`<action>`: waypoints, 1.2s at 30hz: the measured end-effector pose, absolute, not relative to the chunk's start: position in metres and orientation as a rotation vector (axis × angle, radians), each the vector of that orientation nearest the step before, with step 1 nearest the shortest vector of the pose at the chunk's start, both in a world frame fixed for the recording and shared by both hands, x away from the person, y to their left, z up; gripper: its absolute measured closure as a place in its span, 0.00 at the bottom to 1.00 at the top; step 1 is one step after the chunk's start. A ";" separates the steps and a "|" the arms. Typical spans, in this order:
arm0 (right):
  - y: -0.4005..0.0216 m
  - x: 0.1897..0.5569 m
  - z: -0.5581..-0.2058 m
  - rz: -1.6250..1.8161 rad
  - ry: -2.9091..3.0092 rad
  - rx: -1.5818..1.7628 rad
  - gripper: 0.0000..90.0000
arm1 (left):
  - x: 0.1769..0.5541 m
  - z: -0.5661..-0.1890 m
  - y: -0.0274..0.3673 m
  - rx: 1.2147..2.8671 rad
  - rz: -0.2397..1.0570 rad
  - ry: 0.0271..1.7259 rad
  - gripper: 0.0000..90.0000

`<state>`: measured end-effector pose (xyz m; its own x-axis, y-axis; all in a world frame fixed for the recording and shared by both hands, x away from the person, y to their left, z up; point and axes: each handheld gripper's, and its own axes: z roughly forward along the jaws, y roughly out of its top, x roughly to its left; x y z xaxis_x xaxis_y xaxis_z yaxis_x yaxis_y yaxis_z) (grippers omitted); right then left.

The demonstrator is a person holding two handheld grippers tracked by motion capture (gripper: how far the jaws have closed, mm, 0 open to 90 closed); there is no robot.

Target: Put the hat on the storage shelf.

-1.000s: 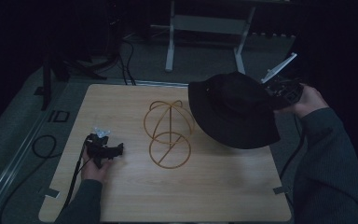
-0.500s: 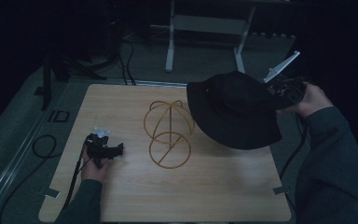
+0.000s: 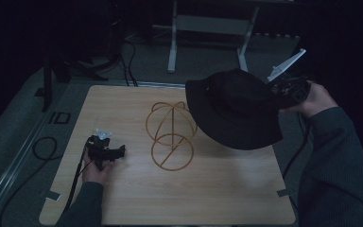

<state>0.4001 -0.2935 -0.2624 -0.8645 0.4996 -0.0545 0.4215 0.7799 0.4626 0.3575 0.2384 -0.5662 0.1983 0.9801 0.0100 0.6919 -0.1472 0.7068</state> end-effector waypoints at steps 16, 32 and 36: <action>-0.288 0.396 -0.249 0.710 2.796 0.677 0.95 | 0.358 -0.566 0.238 1.907 0.656 1.554 0.12; -0.271 0.396 -0.239 0.726 2.805 0.614 0.95 | 0.358 -0.566 0.238 1.908 0.655 1.554 0.12; -0.265 0.396 -0.237 0.729 2.813 0.590 0.95 | 0.358 -0.566 0.238 1.908 0.655 1.554 0.12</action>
